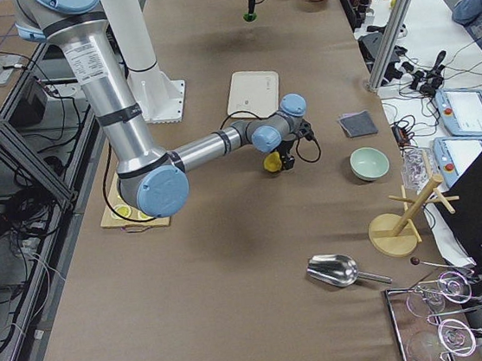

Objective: Place all lemons on tray

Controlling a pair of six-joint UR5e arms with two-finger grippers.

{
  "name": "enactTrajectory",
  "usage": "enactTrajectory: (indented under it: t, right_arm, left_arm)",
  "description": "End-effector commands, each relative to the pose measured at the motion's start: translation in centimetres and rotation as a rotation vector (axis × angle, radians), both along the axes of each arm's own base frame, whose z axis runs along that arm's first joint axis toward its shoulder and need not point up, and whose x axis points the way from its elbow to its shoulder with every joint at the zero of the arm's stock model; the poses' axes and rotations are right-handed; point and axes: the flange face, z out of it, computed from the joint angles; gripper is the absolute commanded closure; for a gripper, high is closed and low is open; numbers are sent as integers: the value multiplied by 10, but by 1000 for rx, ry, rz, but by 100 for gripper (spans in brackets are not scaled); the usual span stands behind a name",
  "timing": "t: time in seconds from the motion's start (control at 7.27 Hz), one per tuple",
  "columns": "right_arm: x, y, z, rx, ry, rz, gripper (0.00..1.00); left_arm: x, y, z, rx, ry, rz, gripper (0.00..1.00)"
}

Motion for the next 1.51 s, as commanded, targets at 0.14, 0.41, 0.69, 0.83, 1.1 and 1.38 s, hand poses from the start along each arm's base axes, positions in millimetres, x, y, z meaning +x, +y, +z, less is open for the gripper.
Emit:
enactTrajectory:
  t: [0.14, 0.41, 0.69, 0.83, 1.1, 1.38]
  right_arm:
    - [3, 2, 4, -22, -7, -10, 62]
    - [0, -4, -20, -8, -39, -14, 84]
    - [-9, -22, -82, 64, -116, -19, 83]
    - [-19, -24, -122, 116, -157, -31, 83]
    - [-44, -18, -172, 201, -245, -77, 83]
    - [-83, 8, -189, 284, -311, -149, 82]
  left_arm:
    - [9, -24, -83, 88, 121, 13, 100]
    - [60, -73, -177, 131, 174, 3, 100]
    - [158, -63, -259, 250, 151, 16, 100]
    - [212, -42, -289, 317, 135, 30, 100]
    - [276, -27, -319, 323, 110, 13, 100]
    - [344, 8, -340, 282, 102, 41, 100]
